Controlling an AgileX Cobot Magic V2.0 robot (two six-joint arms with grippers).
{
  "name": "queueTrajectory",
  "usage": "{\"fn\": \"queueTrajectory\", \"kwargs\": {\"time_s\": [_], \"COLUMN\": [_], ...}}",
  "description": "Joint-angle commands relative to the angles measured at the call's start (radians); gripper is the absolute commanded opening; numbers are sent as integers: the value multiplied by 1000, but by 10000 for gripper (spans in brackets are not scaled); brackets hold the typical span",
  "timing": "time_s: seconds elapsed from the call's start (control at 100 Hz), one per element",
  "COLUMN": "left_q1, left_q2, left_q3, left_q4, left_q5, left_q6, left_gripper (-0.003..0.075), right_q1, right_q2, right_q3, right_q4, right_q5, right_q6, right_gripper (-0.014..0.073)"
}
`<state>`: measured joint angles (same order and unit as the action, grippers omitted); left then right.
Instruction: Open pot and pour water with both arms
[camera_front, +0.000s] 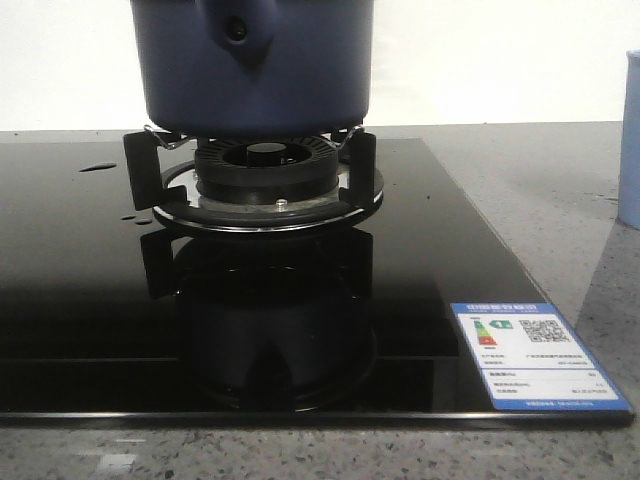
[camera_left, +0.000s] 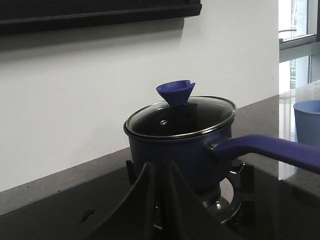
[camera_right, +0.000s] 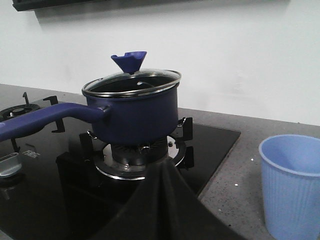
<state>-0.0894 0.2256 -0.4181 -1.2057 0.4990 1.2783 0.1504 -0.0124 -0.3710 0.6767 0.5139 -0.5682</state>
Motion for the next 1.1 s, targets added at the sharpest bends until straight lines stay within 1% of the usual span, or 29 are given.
{"fn": "queueTrajectory", "kwargs": {"time_s": [0.0,0.41,0.48,0.57,0.63,0.67,0.7,0.74,0.8,0.86,0.9,0.98,1.02,1.07,1.09], "left_q1": [3,3,3,3,3,3,3,3,3,3,3,3,3,3,3], "left_q2": [11,11,11,11,11,11,11,11,11,11,11,11,11,11,11], "left_q3": [-24,-24,-24,-24,-24,-24,-24,-24,-21,-11,6,61,104,162,187], "left_q4": [-45,-47,-41,10,76,139,217,309,503,672,750,912,998,1150,1184], "left_q5": [-33,-34,-61,-73,-84,-103,-123,-150,-184,-229,-264,-409,-499,-614,-658], "left_q6": [-12,-10,-8,-8,-21,-83,-150,-275,-479,-626,-712,-849,-949,-1078,-1127], "left_gripper": [-19,-19,-19,-19,-19,-19,-19,-19,-19,-19,-19,-19,-19,-19,-19], "right_q1": [-6,-6,-6,-6,-6,-6,-6,-6,-6,-6,-6,-6,-6,-6,-6], "right_q2": [-1,-1,-1,-1,-1,-1,-1,-1,-1,-1,-1,-1,-1,-1,-1], "right_q3": [-36,-36,-36,-36,-36,-36,-36,-36,-36,-36,-36,-36,-36,-36,-36], "right_q4": [13,13,13,13,13,13,13,13,13,13,13,13,13,13,13], "right_q5": [-61,-61,-61,-61,-61,-61,-61,-61,-61,-61,-61,-59,-59,-59,-59], "right_q6": [-10,-10,-10,-10,-10,-10,-10,-10,-10,-10,-10,-10,-10,-10,-10], "right_gripper": [-67,-67,-67,-67,-67,-67,-67,-67,-67,-67,-67,-67,-67,-67,-67]}}
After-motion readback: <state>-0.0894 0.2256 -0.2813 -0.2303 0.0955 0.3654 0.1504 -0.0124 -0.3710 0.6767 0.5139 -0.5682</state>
